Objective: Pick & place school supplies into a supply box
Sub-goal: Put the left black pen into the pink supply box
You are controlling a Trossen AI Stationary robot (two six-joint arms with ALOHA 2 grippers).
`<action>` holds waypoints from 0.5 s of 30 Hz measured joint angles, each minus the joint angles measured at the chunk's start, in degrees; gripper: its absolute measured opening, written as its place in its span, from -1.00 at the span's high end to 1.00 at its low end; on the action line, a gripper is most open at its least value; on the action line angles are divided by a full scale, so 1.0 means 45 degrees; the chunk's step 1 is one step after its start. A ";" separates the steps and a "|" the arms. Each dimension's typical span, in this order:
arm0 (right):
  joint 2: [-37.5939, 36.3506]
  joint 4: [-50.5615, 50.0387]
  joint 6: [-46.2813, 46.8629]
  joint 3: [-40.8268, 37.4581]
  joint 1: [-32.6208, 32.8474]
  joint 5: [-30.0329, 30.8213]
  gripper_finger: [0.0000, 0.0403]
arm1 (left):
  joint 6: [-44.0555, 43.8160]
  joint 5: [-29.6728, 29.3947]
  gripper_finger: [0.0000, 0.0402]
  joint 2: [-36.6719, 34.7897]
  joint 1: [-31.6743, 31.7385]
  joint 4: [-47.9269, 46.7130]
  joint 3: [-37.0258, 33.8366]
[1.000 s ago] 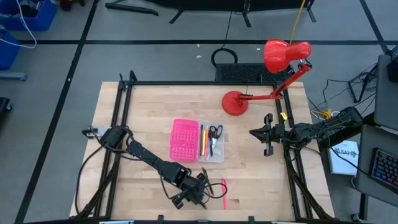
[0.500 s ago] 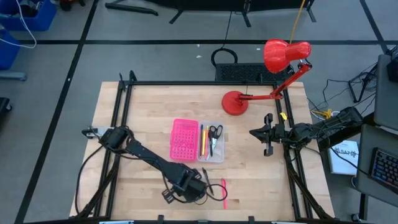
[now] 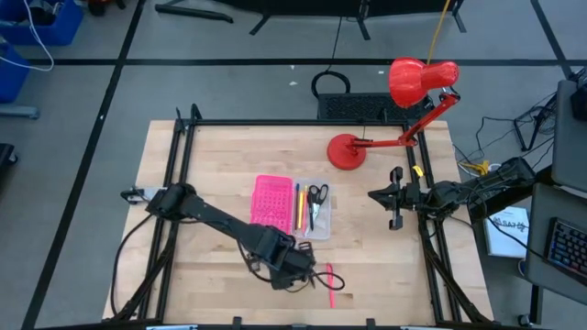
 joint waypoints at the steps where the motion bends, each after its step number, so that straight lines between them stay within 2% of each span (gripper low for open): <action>1: 0.0000 0.0000 -0.0001 0.0000 -0.0001 0.0000 1.00 | 0.0871 -0.0313 0.86 0.0000 0.0076 -0.0006 0.0118; 5: 0.0000 -0.0004 -0.0271 0.0000 -0.0002 0.0015 1.00 | 0.3389 -0.1797 0.86 -0.0005 0.0558 -0.0005 0.0341; 9: 0.0000 -0.0081 -0.0395 0.0000 -0.0001 0.0015 1.00 | 0.4921 -0.1783 0.86 -0.0005 0.1560 0.0196 0.0347; 12: 0.0000 -0.0057 -0.0336 0.0000 0.0002 0.0015 1.00 | 0.6048 -0.0976 0.86 -0.0005 0.2294 0.0777 0.0347; 15: -0.0005 0.0015 -0.0308 0.0000 -0.0002 0.0017 1.00 | 0.7063 0.0772 0.86 -0.0005 0.2917 0.1345 0.0355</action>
